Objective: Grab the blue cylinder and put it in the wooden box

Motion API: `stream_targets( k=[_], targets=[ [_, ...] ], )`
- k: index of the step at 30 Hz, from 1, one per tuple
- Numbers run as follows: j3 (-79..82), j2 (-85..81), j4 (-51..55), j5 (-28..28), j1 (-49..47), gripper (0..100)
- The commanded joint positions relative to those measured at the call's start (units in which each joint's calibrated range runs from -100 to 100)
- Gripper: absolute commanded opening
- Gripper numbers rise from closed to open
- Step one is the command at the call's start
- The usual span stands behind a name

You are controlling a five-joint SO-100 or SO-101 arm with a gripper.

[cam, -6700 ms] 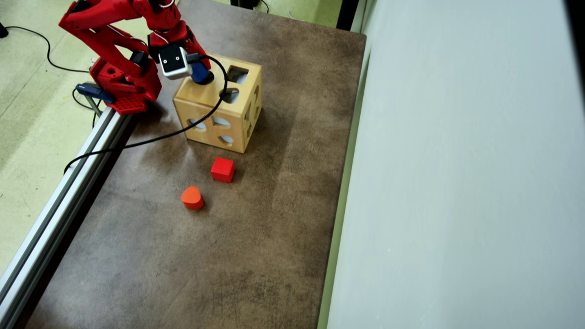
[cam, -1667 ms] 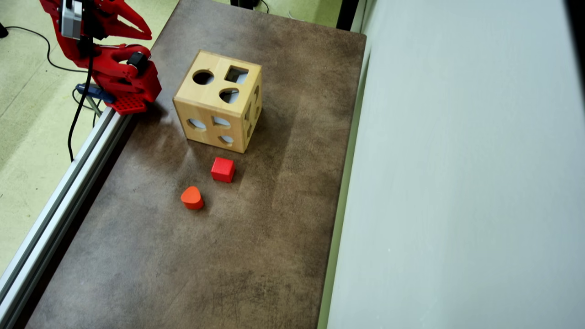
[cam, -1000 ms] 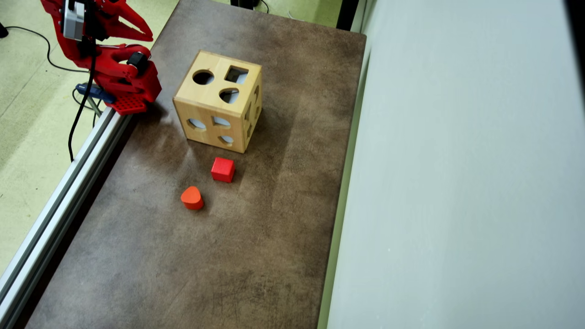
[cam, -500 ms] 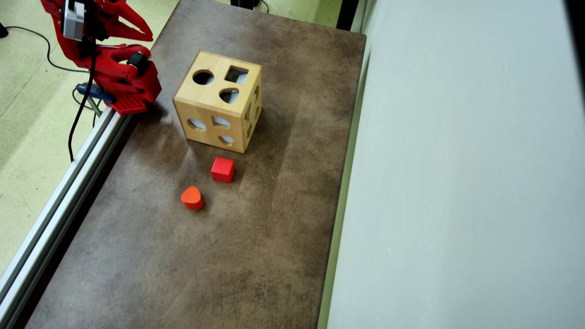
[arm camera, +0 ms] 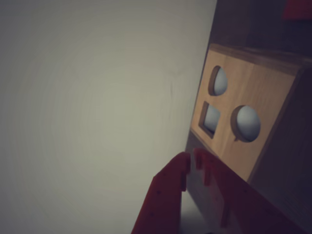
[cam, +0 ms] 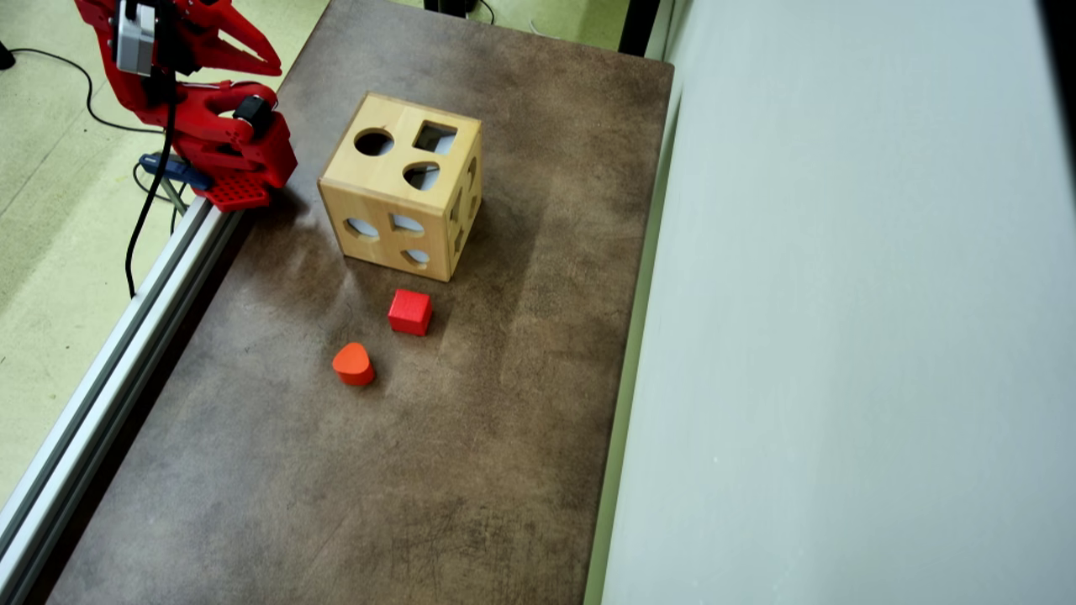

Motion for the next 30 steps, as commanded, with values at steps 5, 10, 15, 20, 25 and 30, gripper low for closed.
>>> stream_targets(
  k=[5, 10, 15, 20, 25, 30],
  targets=[
    [-3.5, -0.1, -0.2, -3.0, 0.1, 2],
    [-2.7, -0.1, 0.0, -3.0, 0.1, 2],
    [-2.4, -0.1, 0.2, -3.0, 0.1, 2],
    [-2.7, -0.1, 4.6, -3.0, 0.4, 2],
    [-2.9, -0.1, 5.0, -3.0, 0.4, 2],
    [-3.4, -0.1, 5.3, -3.3, 0.4, 2]
  ],
)
